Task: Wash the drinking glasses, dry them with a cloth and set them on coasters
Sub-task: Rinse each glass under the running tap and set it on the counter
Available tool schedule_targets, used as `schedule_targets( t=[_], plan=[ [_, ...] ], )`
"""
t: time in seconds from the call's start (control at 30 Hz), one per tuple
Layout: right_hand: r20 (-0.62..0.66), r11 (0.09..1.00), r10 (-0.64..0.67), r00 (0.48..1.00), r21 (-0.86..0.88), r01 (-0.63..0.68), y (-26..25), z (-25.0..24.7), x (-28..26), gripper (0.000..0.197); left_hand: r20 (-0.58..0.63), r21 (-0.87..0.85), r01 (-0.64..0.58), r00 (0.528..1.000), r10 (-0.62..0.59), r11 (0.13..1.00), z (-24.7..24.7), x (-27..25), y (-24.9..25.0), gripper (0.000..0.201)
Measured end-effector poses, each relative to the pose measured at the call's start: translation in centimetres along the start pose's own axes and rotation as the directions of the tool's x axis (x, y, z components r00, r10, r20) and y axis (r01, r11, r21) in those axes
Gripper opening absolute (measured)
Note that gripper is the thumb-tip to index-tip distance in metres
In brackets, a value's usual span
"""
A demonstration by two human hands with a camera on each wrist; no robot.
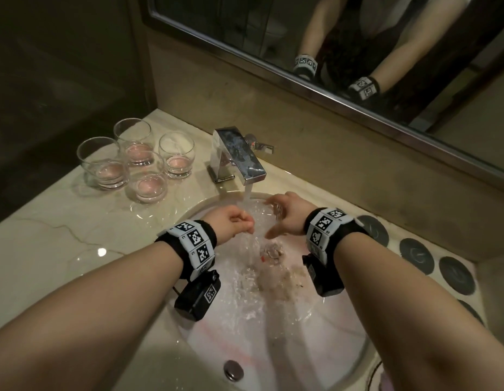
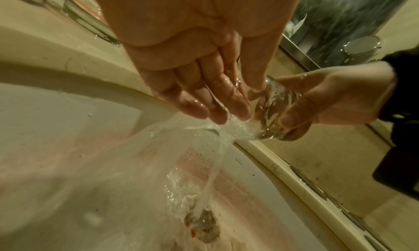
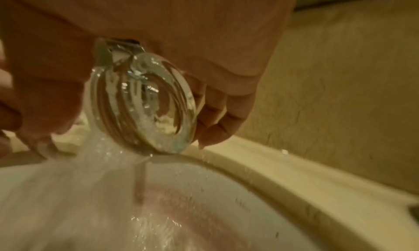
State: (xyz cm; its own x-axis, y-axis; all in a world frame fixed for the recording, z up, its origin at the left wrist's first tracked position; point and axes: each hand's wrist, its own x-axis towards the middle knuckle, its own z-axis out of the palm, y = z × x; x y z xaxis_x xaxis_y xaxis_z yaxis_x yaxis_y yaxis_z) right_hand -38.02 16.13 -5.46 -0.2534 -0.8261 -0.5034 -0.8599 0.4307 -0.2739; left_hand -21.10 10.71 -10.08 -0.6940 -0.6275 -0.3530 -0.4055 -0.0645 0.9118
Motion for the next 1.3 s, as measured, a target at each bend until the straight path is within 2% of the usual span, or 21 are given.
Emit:
schedule_targets(
  t=[0.17, 0.3, 0.37, 0.43, 0.53, 0.63, 0.73, 0.87, 1.07, 1.2, 1.3],
  plan=[
    [0.033, 0.951, 0.016, 0.999, -0.31, -0.004, -2.7, -2.7, -2.5, 0.086, 0.067, -0.056, 0.029, 0.997, -0.025, 0.998, -0.6, -1.1, 0.8, 0.007],
    [-0.017, 0.779, -0.005, 1.0, -0.627, -0.007, -5.6, -3.8, -4.6, 0.08, 0.135, -0.069, 0.044, 0.99, -0.035, 0.997, -1.1, -2.4, 1.1, 0.005],
    [-0.039, 0.709, -0.048, 0.998, -0.705, 0.006, -6.9, -4.0, -5.5, 0.074, 0.153, -0.087, 0.051, 0.988, -0.037, 0.995, -1.4, -3.1, 1.5, 0.011],
    [-0.057, 0.689, -0.07, 0.996, -0.725, 0.007, -7.8, -4.2, -6.1, 0.074, 0.158, -0.136, 0.066, 0.986, -0.044, 0.989, -1.9, -3.7, 1.8, 0.017],
    [-0.094, 0.782, -0.026, 0.995, -0.623, -0.038, -9.0, -4.1, -6.9, 0.082, 0.16, -0.264, 0.087, 0.986, -0.046, 0.961, -3.0, -5.1, 2.0, 0.009],
    [-0.102, 0.915, -0.001, 0.995, -0.401, -0.04, -10.0, -3.3, -7.4, 0.085, 0.146, -0.392, 0.115, 0.987, -0.062, 0.913, -4.5, -6.7, 2.0, 0.006],
    [-0.147, 0.975, -0.052, 0.988, -0.223, 0.018, -11.0, -1.6, -7.6, 0.086, 0.148, -0.388, 0.129, 0.986, -0.076, 0.913, -6.5, -8.4, 1.5, 0.009],
    [-0.211, 0.992, -0.089, 0.973, 0.071, 0.106, -13.3, 1.9, -7.0, 0.09, 0.036, -0.264, 0.076, 0.997, -0.068, 0.962, -9.7, -10.7, 1.0, 0.018],
    [-0.245, 0.959, -0.173, 0.954, 0.177, 0.22, -18.3, 5.9, -4.4, 0.091, -0.192, 0.067, -0.029, 0.981, 0.042, 0.997, -13.4, -14.3, 0.7, 0.022],
    [-0.242, 0.94, -0.219, 0.945, 0.208, 0.271, -21.4, 7.3, -3.0, 0.088, -0.299, 0.26, 0.015, 0.952, 0.066, 0.966, -16.0, -15.7, 0.0, 0.023],
    [-0.231, 0.922, -0.219, 0.948, 0.269, 0.279, -23.1, 7.9, -2.4, 0.088, -0.349, 0.445, 0.107, 0.935, 0.062, 0.889, -17.8, -16.4, -0.8, 0.021]
  ],
)
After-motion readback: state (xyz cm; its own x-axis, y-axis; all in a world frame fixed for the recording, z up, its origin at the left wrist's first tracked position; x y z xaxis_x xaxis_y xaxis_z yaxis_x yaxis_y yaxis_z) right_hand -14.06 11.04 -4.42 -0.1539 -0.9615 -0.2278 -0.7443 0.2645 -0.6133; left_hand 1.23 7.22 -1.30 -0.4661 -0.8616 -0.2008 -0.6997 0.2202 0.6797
